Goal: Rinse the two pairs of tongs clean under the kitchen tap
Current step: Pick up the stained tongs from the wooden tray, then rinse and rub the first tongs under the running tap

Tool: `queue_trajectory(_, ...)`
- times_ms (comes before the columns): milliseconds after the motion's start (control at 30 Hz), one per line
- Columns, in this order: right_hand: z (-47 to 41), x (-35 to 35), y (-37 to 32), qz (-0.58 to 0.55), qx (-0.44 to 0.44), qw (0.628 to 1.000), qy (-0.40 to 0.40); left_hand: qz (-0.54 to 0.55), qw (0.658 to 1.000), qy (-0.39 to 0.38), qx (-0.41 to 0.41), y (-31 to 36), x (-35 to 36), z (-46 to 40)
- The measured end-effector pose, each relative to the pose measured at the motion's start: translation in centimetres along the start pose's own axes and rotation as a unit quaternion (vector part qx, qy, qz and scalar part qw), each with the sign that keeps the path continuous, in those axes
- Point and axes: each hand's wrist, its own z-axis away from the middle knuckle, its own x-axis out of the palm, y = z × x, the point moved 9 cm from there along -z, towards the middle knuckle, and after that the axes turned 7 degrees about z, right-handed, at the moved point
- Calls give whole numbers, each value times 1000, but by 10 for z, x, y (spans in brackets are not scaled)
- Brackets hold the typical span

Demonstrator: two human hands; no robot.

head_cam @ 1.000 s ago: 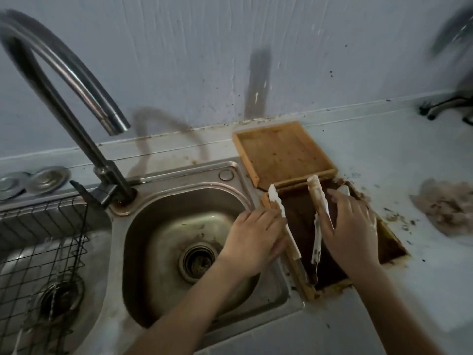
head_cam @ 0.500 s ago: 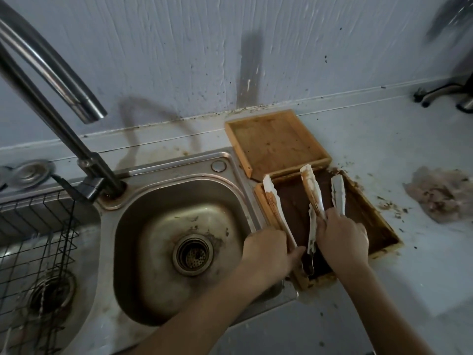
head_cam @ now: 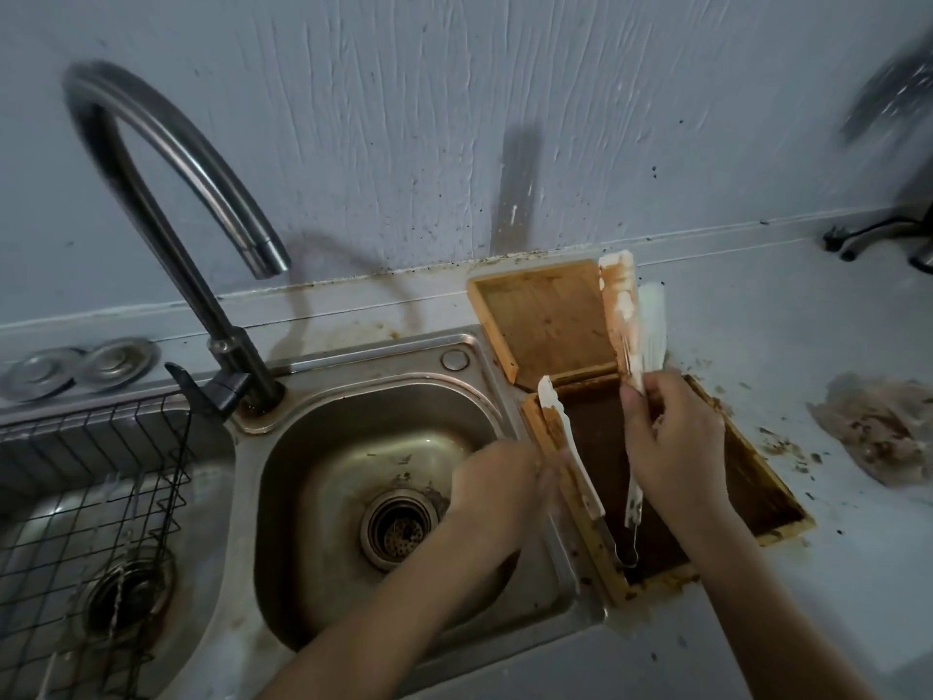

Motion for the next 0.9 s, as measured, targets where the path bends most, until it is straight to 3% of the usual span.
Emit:
queue_trajectory(100, -11, 1, -28, -119, 15, 993, 2, 43, 997, 70, -12, -23, -46, 1)
queue_trajectory(200, -19, 19, -58, -273, 58, 958, -63, 27, 989, 140, -36, -51, -87, 10)
queue_trajectory(267, -19, 42, -77, -390, 111, 903, -142, 18, 982, 178, -67, -71, -107, 16)
queue_trajectory(333, -11, 71, -102, -493, 165, 822, -233, 12, 973, 209, -99, -92, -124, 25)
queue_trajectory(400, 0, 98, -123, -557, 217, 742, -302, 14, 965, 231, -122, -112, -136, 34)
queue_trajectory(467, 10, 122, -140, -581, 248, 697, -338, 24, 956, 252, -145, -135, -147, 43)
queue_trajectory(567, 20, 148, -156, -600, 275, 660, -359, 18, 932, 333, -145, -158, -169, 60)
queue_trajectory(733, 17, 177, -171, -622, 302, 627, -358, 50, 860, 491, -130, -194, -211, 85)
queue_trajectory(800, 13, 182, -174, -629, 304, 624, -350, 81, 847, 508, -135, -212, -221, 85)
queue_trajectory(900, 7, 190, -175, -618, 305, 639, -341, 143, 868, 452, -145, -235, -224, 65)
